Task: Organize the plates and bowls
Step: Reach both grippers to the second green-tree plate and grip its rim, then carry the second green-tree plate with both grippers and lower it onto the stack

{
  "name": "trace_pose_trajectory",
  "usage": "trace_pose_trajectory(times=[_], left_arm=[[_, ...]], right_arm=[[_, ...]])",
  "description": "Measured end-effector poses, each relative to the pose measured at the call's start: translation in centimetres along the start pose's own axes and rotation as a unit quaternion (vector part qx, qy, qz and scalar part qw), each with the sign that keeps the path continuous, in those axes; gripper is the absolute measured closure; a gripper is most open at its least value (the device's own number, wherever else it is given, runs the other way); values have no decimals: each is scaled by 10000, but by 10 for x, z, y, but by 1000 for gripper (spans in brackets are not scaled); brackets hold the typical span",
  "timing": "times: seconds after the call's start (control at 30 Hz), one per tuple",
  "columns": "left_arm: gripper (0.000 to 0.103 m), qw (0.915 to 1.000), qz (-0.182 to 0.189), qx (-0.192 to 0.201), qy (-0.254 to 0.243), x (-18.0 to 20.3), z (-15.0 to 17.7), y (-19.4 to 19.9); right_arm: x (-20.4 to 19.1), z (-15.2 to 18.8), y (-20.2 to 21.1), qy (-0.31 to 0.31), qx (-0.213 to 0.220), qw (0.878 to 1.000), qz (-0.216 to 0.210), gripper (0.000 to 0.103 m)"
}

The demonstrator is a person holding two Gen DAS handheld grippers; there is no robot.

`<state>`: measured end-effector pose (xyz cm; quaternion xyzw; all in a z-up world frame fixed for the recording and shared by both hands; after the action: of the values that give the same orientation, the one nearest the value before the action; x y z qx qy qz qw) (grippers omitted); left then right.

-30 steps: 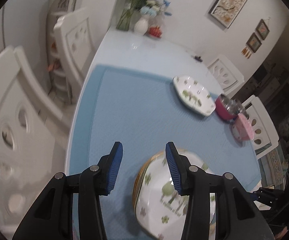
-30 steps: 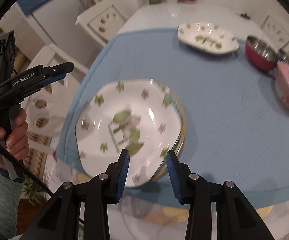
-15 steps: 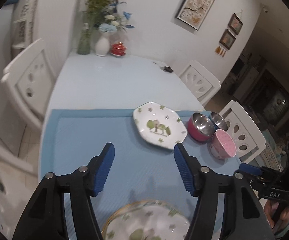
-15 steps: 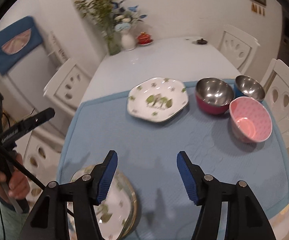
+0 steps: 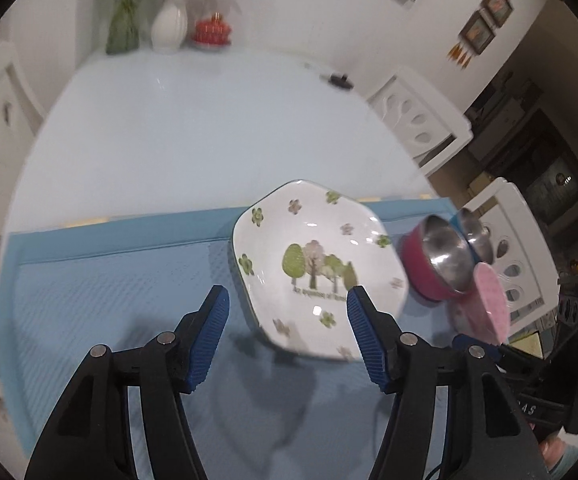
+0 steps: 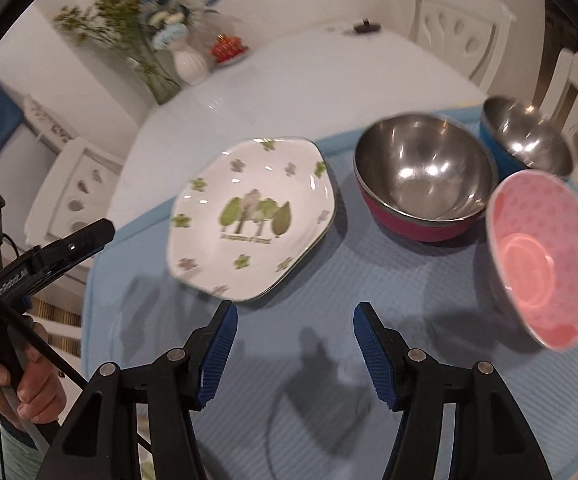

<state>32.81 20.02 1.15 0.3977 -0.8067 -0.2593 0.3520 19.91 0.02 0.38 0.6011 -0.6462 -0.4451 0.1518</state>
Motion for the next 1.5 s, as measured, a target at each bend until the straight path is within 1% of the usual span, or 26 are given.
trace_pose_trajectory(times=[0.1,0.17,0.23,0.33,0.37,0.47,0.53,0.57,0.6,0.63,0.7,0.77,0.87,0.93,1.03,1.1,1.17,1.2,1.23,1.3,1.43,1.5], left_arm=[[46,9998,-79,-163,94,-13,-3,-34],[51,9995,-147,-252,156,-23,-5,-55],[55,9992,-108,-325,226,-29,-3,-68],[58,9988,-116,-450,172,-37,2,-86],[61,9987,-86,-461,175,-38,1,-89],[61,9991,79,-375,158,-37,-4,-97],[61,9993,191,-316,97,-35,-8,-101],[61,9992,236,-305,57,-34,-10,-102],[61,9992,264,-292,11,-33,-11,-103],[63,9992,284,-274,-22,-32,-13,-104],[65,9994,215,-231,-109,-32,-14,-104],[67,9992,234,-260,-210,-31,-12,-101],[67,9983,261,-358,-368,-29,0,-86],[67,9980,213,-416,-427,-27,11,-77],[67,9982,201,-479,-296,-32,24,-68],[67,9987,162,-463,-156,-35,26,-66],[67,9991,59,-405,-66,-40,25,-62],[67,9993,-31,-375,-21,-44,25,-58],[67,9993,-61,-365,8,-47,26,-55],[67,9990,-47,-435,94,-53,32,-49],[67,9987,-128,-486,30,-57,41,-42],[67,9988,-135,-463,58,-57,40,-42]], right_arm=[[9,-5,-29,-129,-160,9998,-27,44],[12,-10,-43,-194,-210,9996,-49,44],[10,-17,-61,-222,-273,9993,-114,44],[7,-23,-81,-105,-311,9994,-90,44],[7,-23,-85,-59,-310,9995,-54,46],[6,-24,-94,61,-254,9997,-10,52],[0,-28,-97,336,-130,9993,12,60],[-2,-30,-100,434,-113,9990,37,62],[-3,-31,-101,504,-97,9987,57,62],[-3,-32,-103,560,-63,9984,75,63],[-4,-33,-104,675,-15,9977,85,63],[-6,-32,-102,872,10,9961,125,63],[-13,-24,-96,1121,-39,9937,58,63],[-16,-18,-87,1295,5,9916,12,63],[-16,-8,-78,1452,-87,9893,-131,65],[-18,-2,-76,1517,-140,9882,-175,66],[-27,-1,-69,1664,-34,9859,-170,67],[-30,1,-68,1656,-55,9860,-180,66],[-34,4,-68,1565,-126,9872,-285,66],[-37,11,-68,1482,-228,9877,-432,66],[-44,25,-66,1501,-349,9861,-618,66],[-40,24,-68,1425,-400,9868,-654,66]])
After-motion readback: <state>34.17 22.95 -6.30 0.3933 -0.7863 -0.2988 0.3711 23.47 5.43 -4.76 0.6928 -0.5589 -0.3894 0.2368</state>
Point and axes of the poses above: each gripper's, at about its wrist camera, not at the fingertips, and y roughly against the way its jaws point, x to its right, z to its underside, the point moved 8 cm from there along -y, roughly the way its jaws point, and after that the axes turned 8 degrees about x, right-handed, at the moved point
